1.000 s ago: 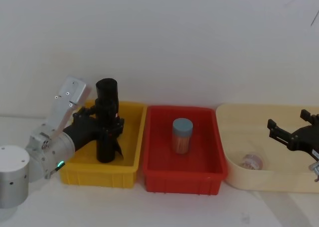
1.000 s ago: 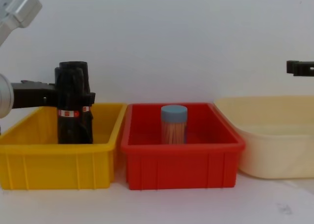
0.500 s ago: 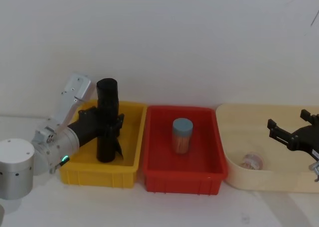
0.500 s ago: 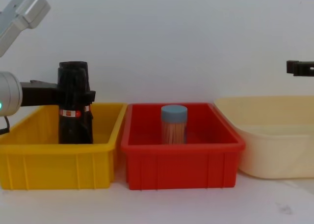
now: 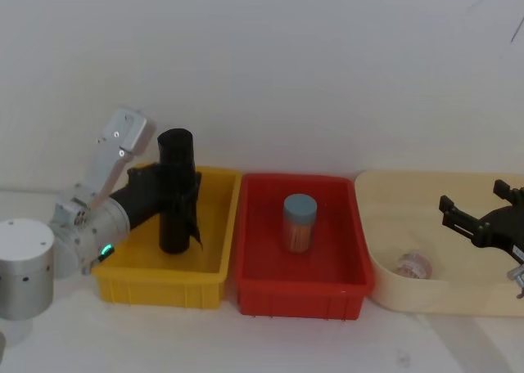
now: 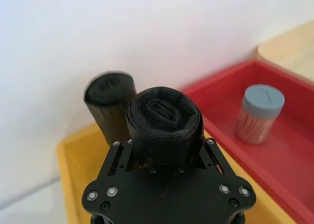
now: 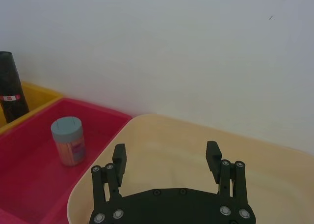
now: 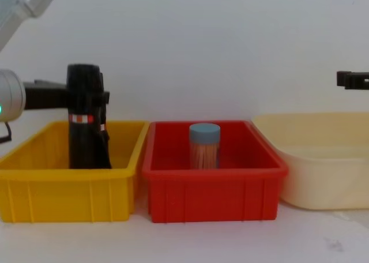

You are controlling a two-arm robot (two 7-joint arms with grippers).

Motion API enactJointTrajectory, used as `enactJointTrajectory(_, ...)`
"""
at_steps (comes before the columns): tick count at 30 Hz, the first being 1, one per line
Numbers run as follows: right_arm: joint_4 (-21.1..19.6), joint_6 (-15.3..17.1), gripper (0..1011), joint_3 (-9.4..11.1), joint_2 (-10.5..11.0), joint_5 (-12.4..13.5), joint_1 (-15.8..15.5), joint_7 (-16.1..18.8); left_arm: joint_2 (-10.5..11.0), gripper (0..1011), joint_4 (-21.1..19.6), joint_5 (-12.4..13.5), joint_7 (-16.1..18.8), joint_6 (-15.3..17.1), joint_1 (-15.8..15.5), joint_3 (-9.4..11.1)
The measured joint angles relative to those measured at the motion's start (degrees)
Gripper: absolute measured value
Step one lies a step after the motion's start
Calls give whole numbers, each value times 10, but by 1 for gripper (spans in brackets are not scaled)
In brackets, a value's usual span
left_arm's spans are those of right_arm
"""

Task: Pick up the garbage bag with the one hand and transfer it to the other hand.

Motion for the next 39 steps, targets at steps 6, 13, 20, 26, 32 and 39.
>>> enactJointTrajectory(6, 0, 0, 1000, 0, 0, 0, 0, 0, -2, 411, -21, 1, 7, 3, -8, -11)
enactJointTrajectory(13, 0, 0, 1000, 0, 0, 0, 0, 0, -8, 380, -39, -3, 9, 9, -24, -23)
enactJointTrajectory(20, 0, 0, 999, 0, 0, 0, 0, 0, -18, 371, -37, -9, -7, 9, -51, -21)
enactJointTrajectory(26, 0, 0, 1000, 0, 0, 0, 0, 0, -36, 371, -6, -17, -35, -2, -87, -5)
enactJointTrajectory(32, 0, 0, 999, 0, 0, 0, 0, 0, -56, 371, 35, -23, -63, -18, -121, 13)
enactJointTrajectory(39, 0, 0, 999, 0, 0, 0, 0, 0, -90, 371, 106, -28, -99, -41, -170, 41)
